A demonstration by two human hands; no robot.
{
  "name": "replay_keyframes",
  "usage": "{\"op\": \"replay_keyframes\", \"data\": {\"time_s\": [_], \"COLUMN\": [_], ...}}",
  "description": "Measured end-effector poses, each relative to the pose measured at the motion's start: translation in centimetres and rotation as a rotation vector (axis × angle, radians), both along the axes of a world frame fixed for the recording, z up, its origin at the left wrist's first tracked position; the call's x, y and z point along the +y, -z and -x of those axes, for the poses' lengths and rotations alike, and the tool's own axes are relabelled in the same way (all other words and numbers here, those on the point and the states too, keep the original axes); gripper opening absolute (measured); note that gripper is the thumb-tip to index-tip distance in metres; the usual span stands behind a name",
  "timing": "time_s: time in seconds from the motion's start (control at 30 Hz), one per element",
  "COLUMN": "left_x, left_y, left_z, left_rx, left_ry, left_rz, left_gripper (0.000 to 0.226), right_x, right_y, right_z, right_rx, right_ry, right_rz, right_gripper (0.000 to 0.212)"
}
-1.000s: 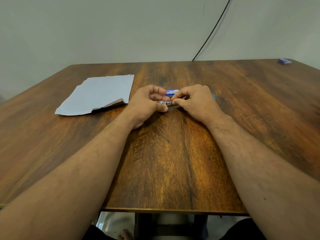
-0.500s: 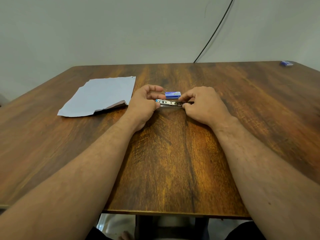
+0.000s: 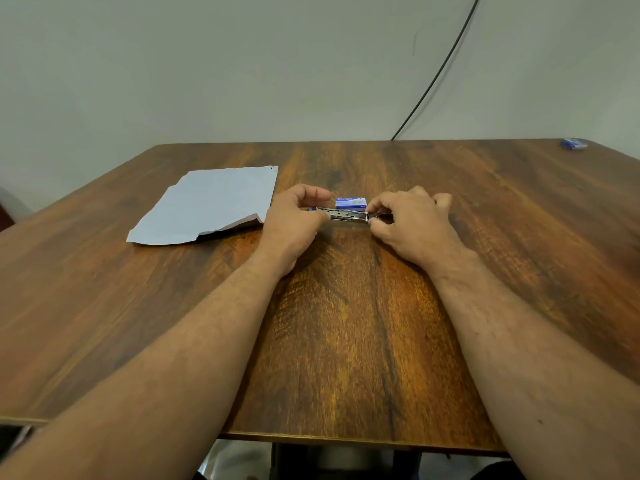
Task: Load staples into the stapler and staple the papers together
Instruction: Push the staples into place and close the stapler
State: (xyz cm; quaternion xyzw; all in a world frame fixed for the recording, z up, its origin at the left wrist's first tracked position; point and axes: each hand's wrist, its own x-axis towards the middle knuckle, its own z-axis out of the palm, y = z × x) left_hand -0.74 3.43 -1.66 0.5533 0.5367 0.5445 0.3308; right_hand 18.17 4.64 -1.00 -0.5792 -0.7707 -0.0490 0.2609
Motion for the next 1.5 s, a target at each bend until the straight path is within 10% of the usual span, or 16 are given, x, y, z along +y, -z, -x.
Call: {"op": "replay_keyframes", "data": {"time_s": [0.9, 1.5], "left_x": [-0.1, -1.2], "left_y": [-0.6, -0.9], "left_z": [0.3, 0.6], "left_rx": [-0.37, -0.278], "left_ry": [-0.017, 0.257], "left_rz": [0.009, -0.004], "left_gripper": [0.019, 0.033], "right_x": [-1.0, -1.1], "right_y": [-1.1, -0.3], "right_z": [0.8, 1.9], "right_rx": [0.91, 0.477], "right_ry": [-0.117, -0.418], "right_rz": [-0.229, -0.026], "right_gripper": [0.058, 0.045]}}
